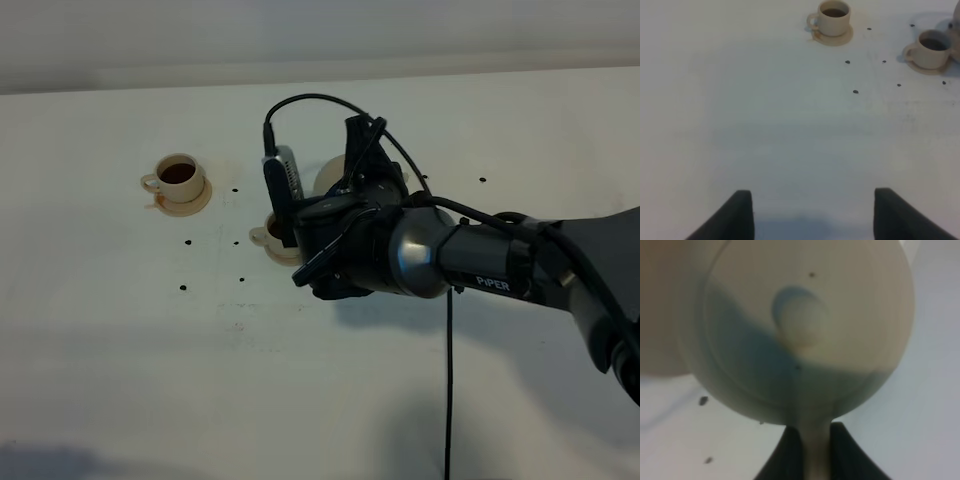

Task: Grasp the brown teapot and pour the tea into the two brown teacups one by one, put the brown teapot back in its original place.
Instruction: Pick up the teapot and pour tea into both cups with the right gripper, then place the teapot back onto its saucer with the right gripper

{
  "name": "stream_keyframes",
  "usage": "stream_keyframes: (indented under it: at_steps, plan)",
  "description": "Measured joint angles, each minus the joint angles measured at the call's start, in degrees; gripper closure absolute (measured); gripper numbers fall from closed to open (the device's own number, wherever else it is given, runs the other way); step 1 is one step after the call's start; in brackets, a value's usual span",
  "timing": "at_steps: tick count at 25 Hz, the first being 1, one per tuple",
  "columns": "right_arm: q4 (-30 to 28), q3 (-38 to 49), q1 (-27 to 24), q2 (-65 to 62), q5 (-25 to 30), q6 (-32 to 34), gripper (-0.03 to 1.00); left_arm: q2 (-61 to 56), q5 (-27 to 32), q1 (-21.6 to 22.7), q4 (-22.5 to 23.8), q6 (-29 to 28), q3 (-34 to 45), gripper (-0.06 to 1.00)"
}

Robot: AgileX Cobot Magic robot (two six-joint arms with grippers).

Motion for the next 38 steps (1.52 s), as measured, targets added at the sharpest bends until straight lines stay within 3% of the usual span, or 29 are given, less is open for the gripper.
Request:
stream_keyframes:
  at_steps: [3,6,15,20,23,32,38]
  plan:
    - [2.71,0.0,0.59,-2.2,1.27,6.05,0.88,0.0,0.0,0.0,0.0,0.0,0.0,0.45]
    - [9.22,0.0,0.63,-4.62,3.07,9.74,0.88,0.0,0.0,0.0,0.0,0.0,0.0,0.45]
    - [38.58,0.0,0.63,-8.31,5.59,11.57,0.88,0.0,0.0,0.0,0.0,0.0,0.0,0.45]
    - [49.91,0.0,0.63,-8.36,3.11,11.57,0.88,0.0,0.0,0.0,0.0,0.0,0.0,0.45]
    - [52.63,0.0,0.63,-8.36,1.7,11.57,0.88,0.0,0.0,0.0,0.0,0.0,0.0,0.45]
    - [53.54,0.0,0.63,-5.55,-0.96,11.6,0.88,0.0,0.0,0.0,0.0,0.0,0.0,0.45]
    - [53.88,0.0,0.63,-7.2,2.5,11.6,0.88,0.0,0.0,0.0,0.0,0.0,0.0,0.45]
